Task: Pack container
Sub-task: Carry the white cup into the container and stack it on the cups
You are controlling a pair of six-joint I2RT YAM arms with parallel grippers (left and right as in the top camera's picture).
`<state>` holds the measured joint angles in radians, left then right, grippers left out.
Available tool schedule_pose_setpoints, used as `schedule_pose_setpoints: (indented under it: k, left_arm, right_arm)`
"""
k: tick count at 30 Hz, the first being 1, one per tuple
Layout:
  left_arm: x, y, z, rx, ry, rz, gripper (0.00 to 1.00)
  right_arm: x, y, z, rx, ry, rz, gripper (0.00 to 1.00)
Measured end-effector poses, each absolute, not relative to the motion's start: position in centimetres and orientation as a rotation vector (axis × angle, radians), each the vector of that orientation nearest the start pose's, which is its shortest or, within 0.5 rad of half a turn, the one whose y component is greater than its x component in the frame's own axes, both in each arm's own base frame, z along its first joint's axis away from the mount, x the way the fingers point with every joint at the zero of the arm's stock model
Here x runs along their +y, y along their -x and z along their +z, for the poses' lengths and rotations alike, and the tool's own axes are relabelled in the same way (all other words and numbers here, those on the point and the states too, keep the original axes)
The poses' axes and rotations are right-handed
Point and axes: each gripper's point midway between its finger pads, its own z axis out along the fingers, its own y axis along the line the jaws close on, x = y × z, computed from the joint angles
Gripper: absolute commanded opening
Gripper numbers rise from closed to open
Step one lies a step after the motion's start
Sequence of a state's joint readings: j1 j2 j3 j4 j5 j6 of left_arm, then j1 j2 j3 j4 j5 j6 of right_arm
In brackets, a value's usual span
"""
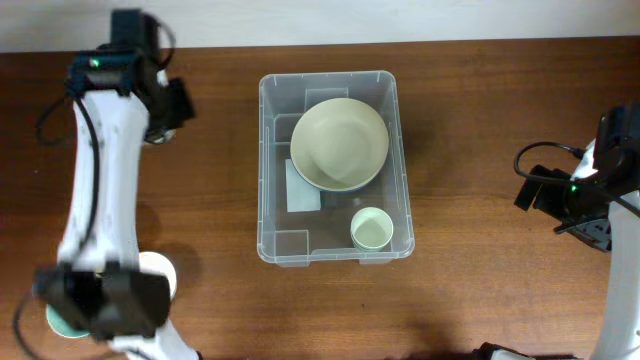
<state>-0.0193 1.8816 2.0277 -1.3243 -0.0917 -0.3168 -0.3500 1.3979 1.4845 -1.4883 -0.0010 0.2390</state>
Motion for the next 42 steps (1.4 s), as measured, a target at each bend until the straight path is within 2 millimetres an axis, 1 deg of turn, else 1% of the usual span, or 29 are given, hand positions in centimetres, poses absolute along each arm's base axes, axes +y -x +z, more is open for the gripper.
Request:
schedule_pose_setpoints:
  k: [1,2,3,5,6,8,11,13,17,20,22,25,29,30,31,33,34,35,36,38,42]
  left_arm:
    - [-1.3,-42.4,25.4,2.663,0.365,-0.004,0.0]
    - [-2.8,-42.0,26.8,2.633,0.313,-0.031,0.01]
    - [-5.0,-41.3,28.4,2.6,0.243,-0.066,0.01]
    - [-9.0,-40.0,30.0,2.571,0.112,-0.125,0.01]
    - [-10.8,-39.4,30.3,2.567,0.053,-0.151,0.0]
    - [-14.6,-38.2,30.3,2.577,-0.069,-0.198,0.01]
    - [-19.4,-36.5,29.2,2.604,-0.229,-0.246,0.01]
    - [-22.2,-35.1,28.4,2.62,-0.323,-0.271,0.01]
    - [-26.9,-32.5,26.9,2.646,-0.48,-0.305,0.01]
    - [-30.1,-30.5,25.2,2.681,-0.599,-0.337,0.01]
    - [-31.7,-29.3,23.8,2.714,-0.662,-0.352,0.01]
    - [-33.1,-27.7,21.6,2.78,-0.739,-0.351,0.0]
    - [-33.9,-25.9,19.5,2.865,-0.805,-0.342,0.01]
    - [-33.9,-25.6,19.1,2.883,-0.815,-0.338,0.02]
    - [-33.9,-25.4,18.9,2.894,-0.819,-0.338,0.08]
    - [-33.9,-25.3,18.8,2.905,-0.818,-0.342,0.32]
    - [-33.8,-25.2,18.8,2.906,-0.821,-0.34,0.38]
    - [-33.8,-25.2,18.8,2.909,-0.817,-0.341,0.49]
    - [-33.8,-25.2,18.8,2.911,-0.815,-0.343,0.54]
    - [-33.8,-25.1,18.8,2.913,-0.813,-0.347,0.57]
    - [-33.9,-25.1,18.8,2.915,-0.809,-0.349,0.57]
  right_arm:
    - [-8.7,-24.0,21.2,2.844,-0.863,-0.013,1.0]
    - [-8.7,-24.0,21.2,2.845,-0.862,-0.013,1.0]
    - [-8.7,-24.0,21.2,2.844,-0.863,-0.013,1.0]
    - [-8.7,-24.0,21.2,2.844,-0.863,-0.013,1.0]
    - [-8.7,-23.9,21.2,2.845,-0.863,-0.013,1.0]
    - [-8.7,-24.0,21.2,2.844,-0.863,-0.013,1.0]
    - [-8.7,-24.0,21.2,2.844,-0.863,-0.013,1.0]
    - [-8.7,-24.0,21.2,2.844,-0.863,-0.013,1.0]
    - [-8.7,-24.0,21.2,2.844,-0.863,-0.013,1.0]
    - [-8.7,-24.0,21.2,2.844,-0.863,-0.013,1.0]
    - [-8.7,-24.0,21.2,2.844,-0.863,-0.013,1.0]
    - [-8.7,-23.9,21.2,2.845,-0.863,-0.013,1.0]
    - [-8.7,-23.9,21.2,2.845,-0.863,-0.013,1.0]
    - [-8.7,-23.9,21.2,2.845,-0.863,-0.013,1.0]
    - [-8.7,-23.9,21.2,2.845,-0.863,-0.013,1.0]
    - [-8.7,-24.0,21.2,2.844,-0.863,-0.013,1.0]
    - [-8.7,-23.9,21.2,2.845,-0.863,-0.013,1.0]
    - [-8.7,-24.0,21.2,2.844,-0.863,-0.013,1.0]
    - [-8.7,-24.0,21.2,2.844,-0.863,-0.013,1.0]
    - [-8.7,-24.0,21.2,2.844,-0.863,-0.013,1.0]
    - [-8.7,-24.0,21.2,2.844,-0.863,-0.013,1.0]
